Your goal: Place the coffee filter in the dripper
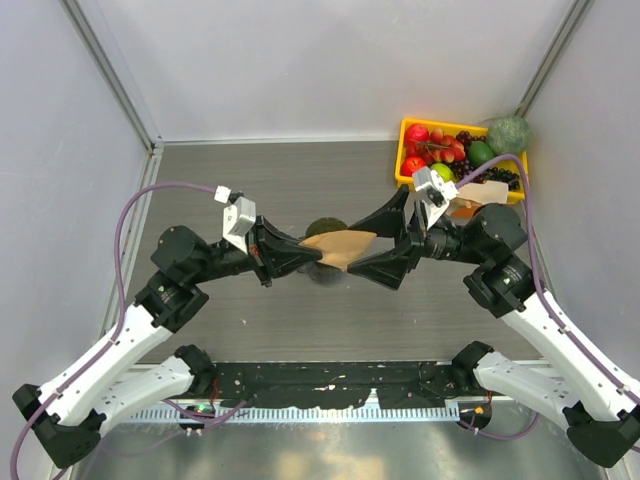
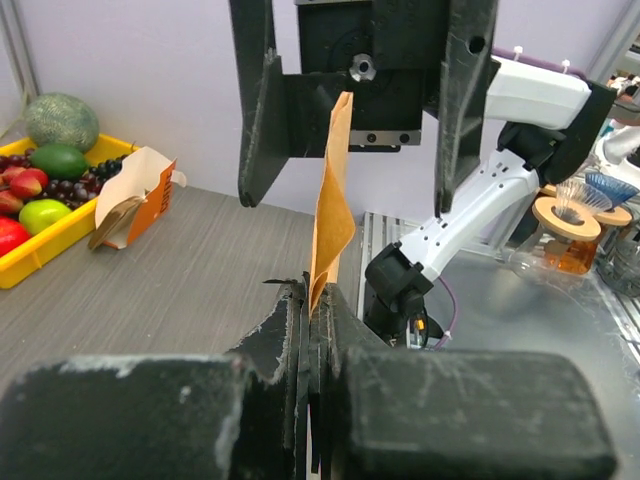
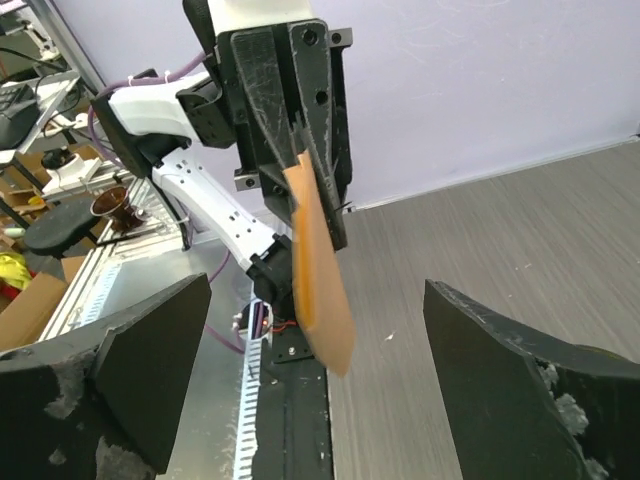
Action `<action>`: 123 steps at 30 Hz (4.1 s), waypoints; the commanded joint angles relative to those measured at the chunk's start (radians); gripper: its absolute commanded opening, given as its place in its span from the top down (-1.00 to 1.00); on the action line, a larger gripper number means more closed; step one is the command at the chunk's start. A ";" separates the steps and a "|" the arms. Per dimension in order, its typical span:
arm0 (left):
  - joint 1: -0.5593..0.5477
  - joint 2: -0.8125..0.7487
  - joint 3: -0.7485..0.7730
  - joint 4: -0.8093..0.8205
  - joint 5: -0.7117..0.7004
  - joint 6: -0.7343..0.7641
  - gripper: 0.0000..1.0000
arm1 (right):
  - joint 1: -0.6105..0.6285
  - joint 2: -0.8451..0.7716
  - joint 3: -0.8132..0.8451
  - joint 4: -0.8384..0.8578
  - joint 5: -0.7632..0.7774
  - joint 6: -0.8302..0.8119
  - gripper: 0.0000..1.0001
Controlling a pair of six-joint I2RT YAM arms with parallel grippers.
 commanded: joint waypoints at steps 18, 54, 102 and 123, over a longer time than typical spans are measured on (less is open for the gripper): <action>0.009 0.037 0.069 0.019 -0.106 -0.158 1.00 | 0.055 0.004 -0.140 0.168 0.022 -0.109 0.48; 0.003 0.044 0.011 0.028 -0.014 -0.081 0.93 | 0.061 0.000 -0.133 0.110 -0.025 -0.109 0.89; -0.006 0.235 0.336 -0.643 0.238 0.307 0.92 | 0.118 0.176 0.222 -0.794 -0.163 -0.862 0.81; 0.215 0.300 0.114 0.022 0.314 -0.489 1.00 | -0.042 0.204 0.457 -0.983 0.284 -1.135 -0.96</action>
